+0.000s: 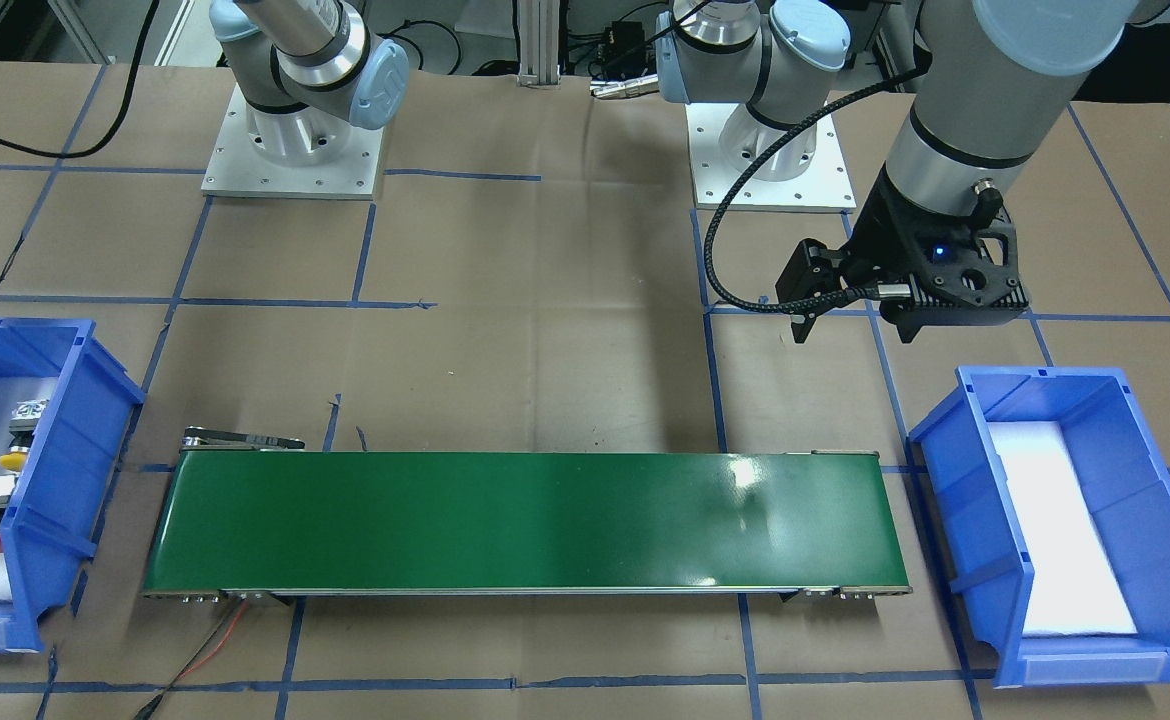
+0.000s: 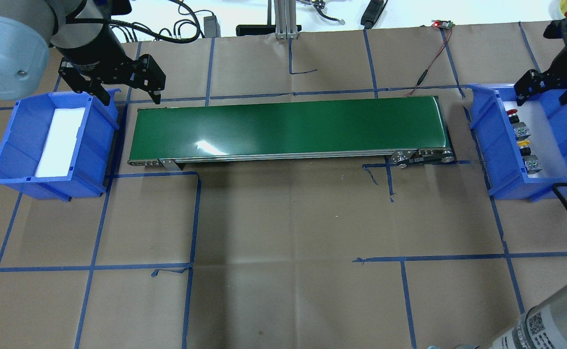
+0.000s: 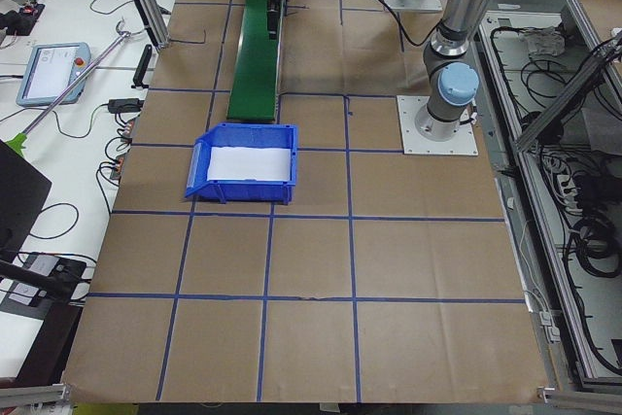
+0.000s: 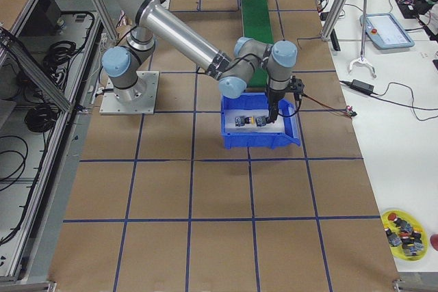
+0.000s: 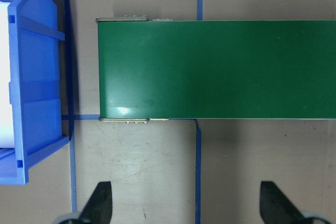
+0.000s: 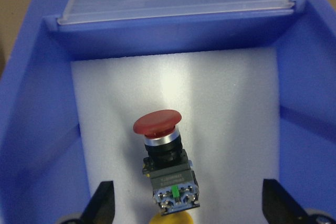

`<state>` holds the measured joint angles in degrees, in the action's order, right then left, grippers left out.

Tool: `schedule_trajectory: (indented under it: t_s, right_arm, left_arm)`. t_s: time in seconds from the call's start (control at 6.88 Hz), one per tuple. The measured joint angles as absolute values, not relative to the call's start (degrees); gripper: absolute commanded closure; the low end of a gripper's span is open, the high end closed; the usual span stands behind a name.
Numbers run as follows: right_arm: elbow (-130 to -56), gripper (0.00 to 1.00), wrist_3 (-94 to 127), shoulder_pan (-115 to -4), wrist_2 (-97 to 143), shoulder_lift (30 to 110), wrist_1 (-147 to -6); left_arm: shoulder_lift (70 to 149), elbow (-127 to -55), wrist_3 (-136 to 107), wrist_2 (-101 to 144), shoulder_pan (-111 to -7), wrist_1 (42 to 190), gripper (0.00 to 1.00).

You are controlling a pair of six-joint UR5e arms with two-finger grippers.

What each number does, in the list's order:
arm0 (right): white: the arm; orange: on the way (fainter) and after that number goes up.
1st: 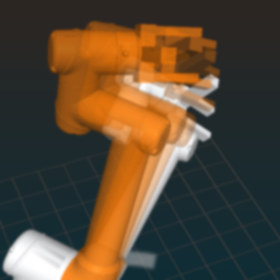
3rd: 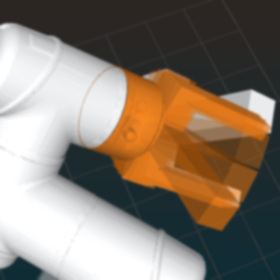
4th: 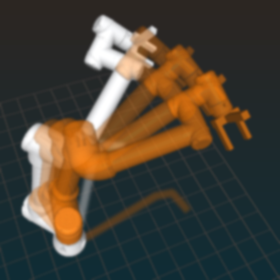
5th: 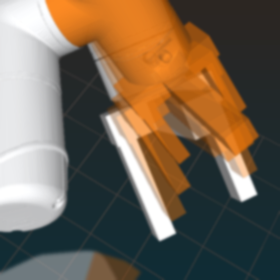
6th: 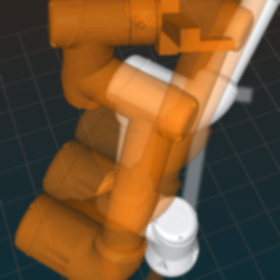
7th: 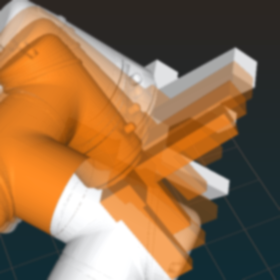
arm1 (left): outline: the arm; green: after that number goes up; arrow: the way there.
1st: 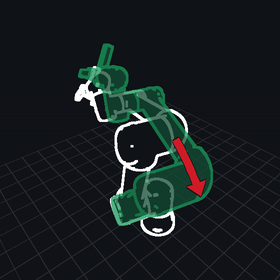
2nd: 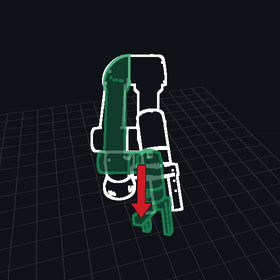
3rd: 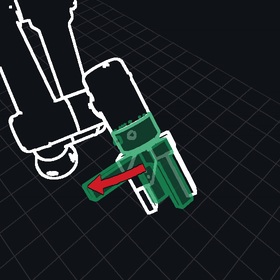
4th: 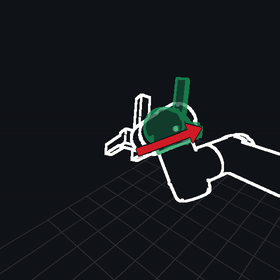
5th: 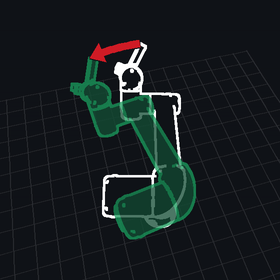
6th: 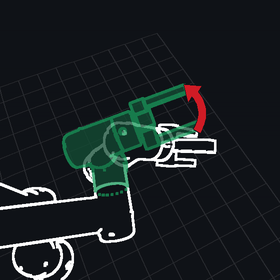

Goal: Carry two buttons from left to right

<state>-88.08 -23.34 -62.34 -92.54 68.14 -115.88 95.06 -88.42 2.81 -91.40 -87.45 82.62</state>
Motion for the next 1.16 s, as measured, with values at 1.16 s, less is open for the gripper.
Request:
schedule_trajectory:
  t_s: [1.16]
  right_arm:
    - [-83.76,0.0,-3.31,-88.93,-91.21,85.06,-89.6]
  left_arm:
    - [95.18,-88.42,2.81,-91.23,-87.63,82.67,0.0]
